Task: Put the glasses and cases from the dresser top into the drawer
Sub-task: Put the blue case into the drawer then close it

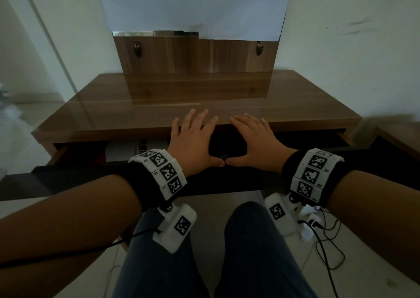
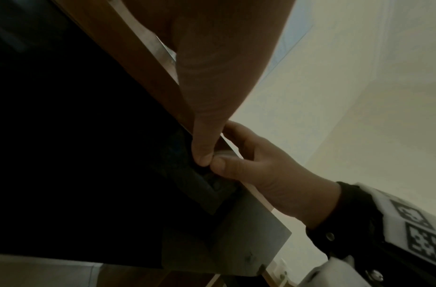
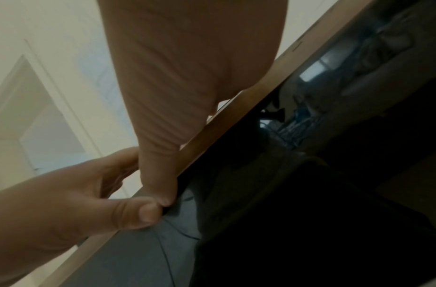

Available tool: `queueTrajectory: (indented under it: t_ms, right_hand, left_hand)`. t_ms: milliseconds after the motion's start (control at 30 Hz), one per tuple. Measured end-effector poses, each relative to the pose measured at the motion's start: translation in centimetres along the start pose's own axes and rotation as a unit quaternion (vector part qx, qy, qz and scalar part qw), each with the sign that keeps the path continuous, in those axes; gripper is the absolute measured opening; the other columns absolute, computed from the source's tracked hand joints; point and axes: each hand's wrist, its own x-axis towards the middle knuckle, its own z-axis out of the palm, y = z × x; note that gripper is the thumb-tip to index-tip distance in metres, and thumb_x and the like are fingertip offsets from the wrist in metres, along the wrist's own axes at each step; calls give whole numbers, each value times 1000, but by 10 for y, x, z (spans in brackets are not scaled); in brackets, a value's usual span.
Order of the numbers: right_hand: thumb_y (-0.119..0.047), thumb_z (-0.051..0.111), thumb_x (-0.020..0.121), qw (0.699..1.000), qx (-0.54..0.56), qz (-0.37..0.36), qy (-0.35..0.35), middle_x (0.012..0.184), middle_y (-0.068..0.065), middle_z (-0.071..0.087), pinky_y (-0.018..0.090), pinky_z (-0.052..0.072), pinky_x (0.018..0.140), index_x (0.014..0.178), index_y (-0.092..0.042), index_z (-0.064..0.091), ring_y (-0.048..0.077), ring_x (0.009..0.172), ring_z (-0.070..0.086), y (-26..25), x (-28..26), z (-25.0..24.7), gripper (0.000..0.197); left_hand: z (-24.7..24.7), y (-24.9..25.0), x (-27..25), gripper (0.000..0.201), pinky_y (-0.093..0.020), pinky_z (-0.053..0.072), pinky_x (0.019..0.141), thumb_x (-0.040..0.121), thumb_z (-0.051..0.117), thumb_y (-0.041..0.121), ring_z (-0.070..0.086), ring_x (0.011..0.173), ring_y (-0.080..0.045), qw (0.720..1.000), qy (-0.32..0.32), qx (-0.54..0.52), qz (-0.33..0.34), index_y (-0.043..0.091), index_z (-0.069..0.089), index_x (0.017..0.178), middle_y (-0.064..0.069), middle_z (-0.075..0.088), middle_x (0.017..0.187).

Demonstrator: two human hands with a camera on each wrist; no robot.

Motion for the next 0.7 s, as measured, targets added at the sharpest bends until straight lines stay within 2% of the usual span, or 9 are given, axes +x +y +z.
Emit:
queueTrajectory:
  t_ms: [67,133,200,300,467,700]
  right_hand:
    - [-66,63,72,1000,-5,10,0,162,-2,9,47,-1,118,154,-19,10,20,149,2,3,2,3,108]
    - [-66,64,72,1000,-2,17,19,160,-2,15,47,0,118,153,-21,14,21,148,9,6,5,7,105]
    - [-64,66,71,999,5,17,43,156,-1,24,47,5,118,151,-24,22,23,145,17,6,8,8,99]
    - [-61,71,68,997,21,26,64,148,-1,34,43,16,114,144,-28,34,24,139,26,5,12,7,91]
    - [-57,75,63,995,24,49,87,135,-1,44,41,25,108,131,-30,46,23,130,35,5,20,6,79]
    - [-53,77,62,991,31,72,110,124,-3,48,40,28,102,118,-31,49,23,122,40,2,28,6,66]
  left_hand:
    - [2,-3,4,108,-56,-2,116,68,63,70,-3,149,-23,1000,-5,-8,-14,29,9,152,4,5,162]
    - [4,-7,6,103,-55,2,117,68,63,71,11,147,-21,1000,8,-25,-17,30,17,150,6,17,159]
    - [6,-10,8,96,-52,12,117,66,63,71,25,141,-21,999,39,-27,-8,31,28,146,6,30,153]
    - [5,-11,11,86,-44,27,109,65,65,69,37,130,-24,997,70,-29,-5,32,38,138,5,41,140]
    - [7,-11,17,71,-42,33,101,67,69,61,42,118,-25,995,87,-36,-11,33,45,127,3,46,127]
    - [8,-14,25,54,-42,35,97,69,71,50,42,113,-25,993,105,-51,-28,35,49,116,5,47,120]
